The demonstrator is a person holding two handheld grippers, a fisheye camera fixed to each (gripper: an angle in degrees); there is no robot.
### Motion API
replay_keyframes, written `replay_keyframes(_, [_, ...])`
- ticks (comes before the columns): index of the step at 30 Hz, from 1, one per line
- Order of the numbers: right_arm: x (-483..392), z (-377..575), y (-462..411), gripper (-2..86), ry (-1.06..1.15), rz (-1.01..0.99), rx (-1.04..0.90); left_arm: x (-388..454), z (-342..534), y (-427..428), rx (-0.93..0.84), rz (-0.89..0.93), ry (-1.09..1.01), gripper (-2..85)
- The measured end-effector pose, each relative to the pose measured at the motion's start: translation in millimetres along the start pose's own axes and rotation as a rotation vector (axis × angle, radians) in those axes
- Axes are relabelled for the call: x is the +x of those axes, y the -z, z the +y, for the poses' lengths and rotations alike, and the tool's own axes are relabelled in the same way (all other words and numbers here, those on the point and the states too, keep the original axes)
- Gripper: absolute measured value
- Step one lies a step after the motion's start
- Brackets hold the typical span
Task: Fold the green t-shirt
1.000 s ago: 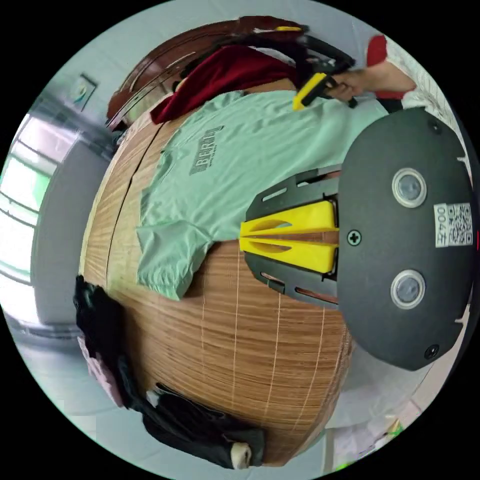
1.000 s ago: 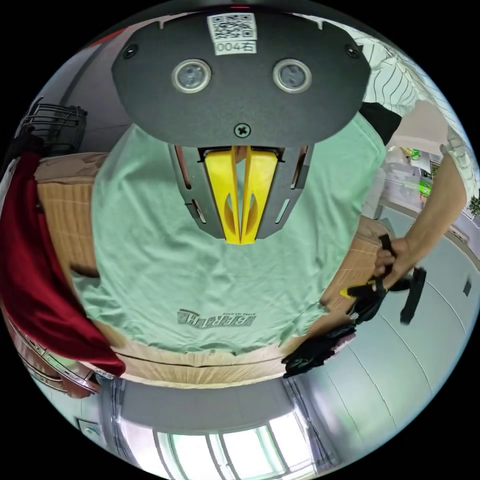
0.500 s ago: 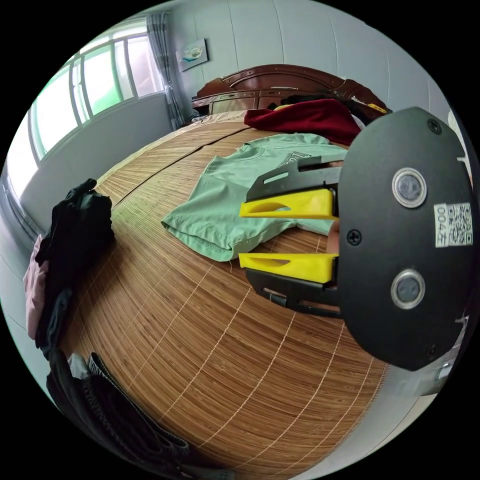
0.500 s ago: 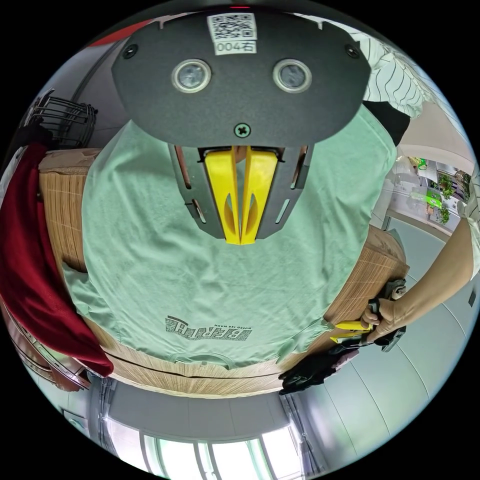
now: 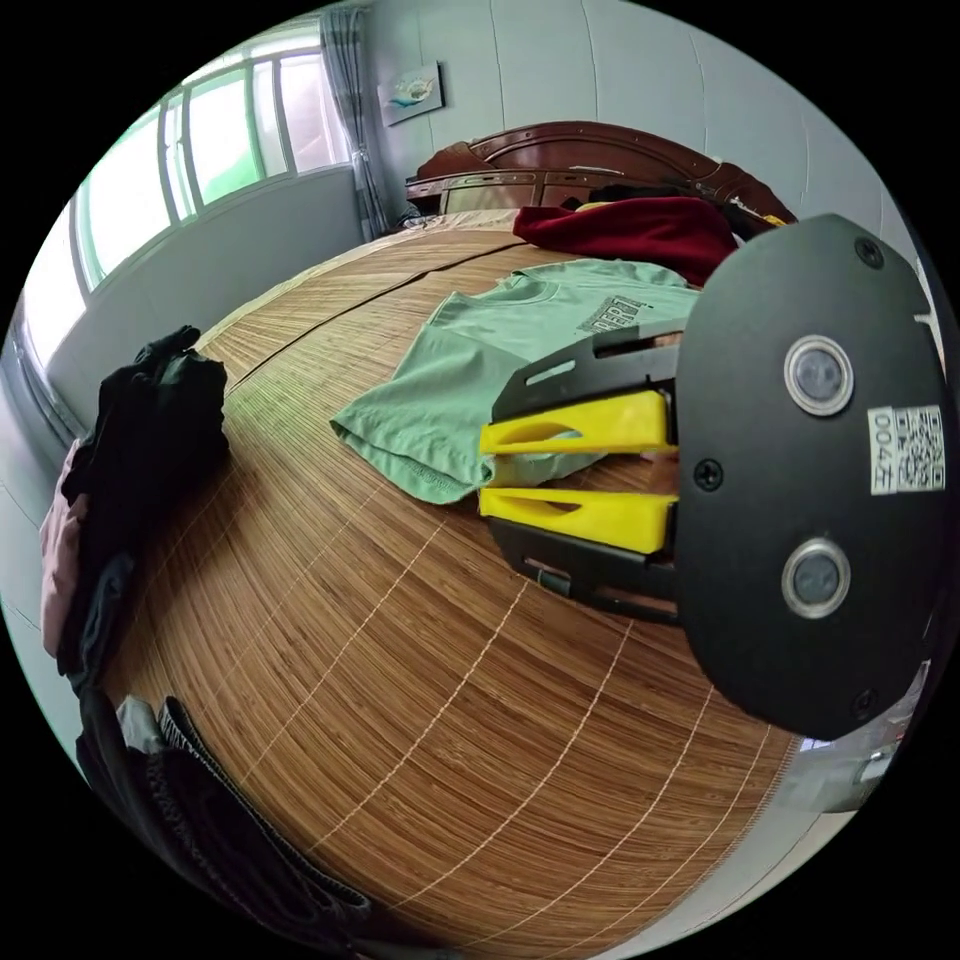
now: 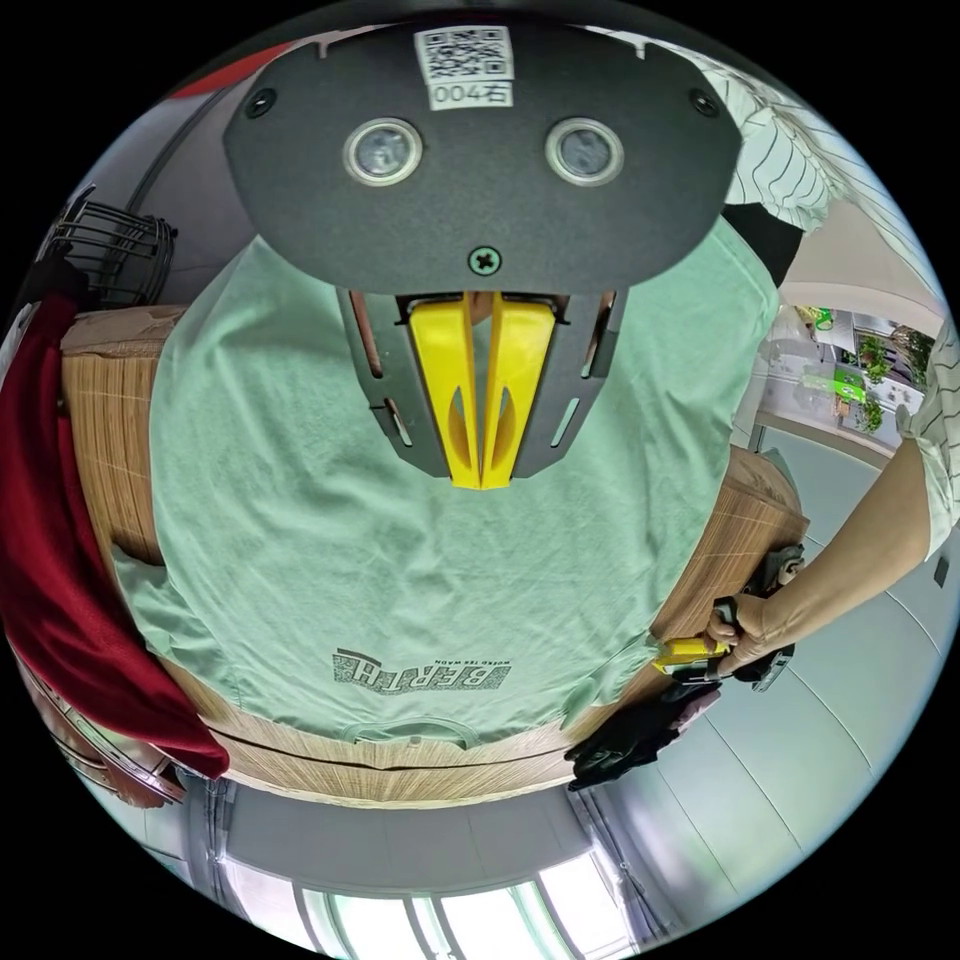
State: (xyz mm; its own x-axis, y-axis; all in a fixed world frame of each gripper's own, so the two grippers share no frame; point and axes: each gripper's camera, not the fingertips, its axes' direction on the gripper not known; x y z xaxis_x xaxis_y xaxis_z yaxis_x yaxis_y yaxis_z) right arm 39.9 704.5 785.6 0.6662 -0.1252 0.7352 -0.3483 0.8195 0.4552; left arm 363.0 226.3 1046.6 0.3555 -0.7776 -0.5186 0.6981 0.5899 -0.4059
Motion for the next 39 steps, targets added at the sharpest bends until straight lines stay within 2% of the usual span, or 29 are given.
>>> replay_keyframes(5, [14,-2,-6,-0.7,0.001,0.003,-0.005,14,24,13,0.098,0.175,0.022,2.2])
replay_keyframes(7, [18,-3,-8,-0.7,0.0,0.001,-0.006,27,33,19,0.134,0.188,-0.006,1.9])
replay_keyframes(11, [32,-5,-13,-0.7,-0.013,-0.007,-0.013,89,55,34,0.205,0.146,-0.207,1.6])
replay_keyframes(16, [44,-6,-20,-0.7,-0.017,-0.008,-0.014,190,86,44,0.204,0.102,-0.531,1.3])
replay_keyframes(19, [50,-7,-25,-0.7,-0.014,-0.007,-0.017,267,120,44,0.207,-0.035,-0.775,1.2])
replay_keyframes(24, [63,-8,-34,-0.7,-0.023,-0.015,-0.022,406,231,8,0.186,-0.379,-1.372,1.1])
replay_keyframes(28, [74,-9,-43,-0.7,-0.034,-0.028,-0.028,463,323,-42,0.147,-0.65,-1.765,1.1])
replay_keyframes(30, [78,-8,-47,-0.7,-0.036,-0.032,-0.028,478,378,-82,0.141,-0.882,-2.004,1.1])
replay_keyframes(33, [85,-8,-53,-0.7,-0.038,-0.04,-0.028,485,425,-115,0.121,-1.052,-2.223,1.2])
replay_keyframes(37, [94,-6,-64,-0.7,-0.044,-0.056,-0.029,498,451,-134,0.068,-1.183,-2.315,1.2])
replay_keyframes(39, [97,-5,-68,-0.7,-0.046,-0.057,-0.027,504,460,-140,0.081,-1.327,-2.337,1.3])
